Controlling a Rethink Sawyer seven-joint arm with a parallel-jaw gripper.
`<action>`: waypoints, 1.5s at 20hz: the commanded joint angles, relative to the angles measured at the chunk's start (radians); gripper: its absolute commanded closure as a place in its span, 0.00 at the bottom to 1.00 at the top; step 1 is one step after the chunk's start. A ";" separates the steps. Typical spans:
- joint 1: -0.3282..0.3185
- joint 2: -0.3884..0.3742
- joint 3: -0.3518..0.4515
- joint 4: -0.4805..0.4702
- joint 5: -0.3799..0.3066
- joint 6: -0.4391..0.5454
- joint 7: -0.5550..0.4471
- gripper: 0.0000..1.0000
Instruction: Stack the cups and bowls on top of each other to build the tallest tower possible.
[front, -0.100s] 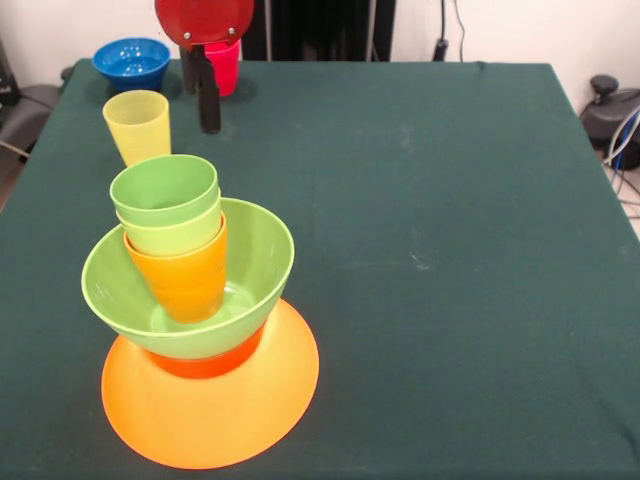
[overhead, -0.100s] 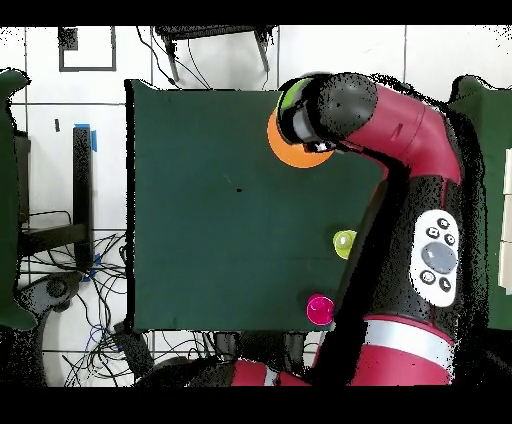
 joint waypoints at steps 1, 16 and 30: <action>-0.041 -0.020 0.129 0.249 -0.038 -0.121 -0.187 0.00; -0.163 -0.081 0.208 0.473 -0.118 -0.281 -0.235 0.00; -0.291 -0.038 0.292 0.580 -0.250 -0.424 -0.224 0.00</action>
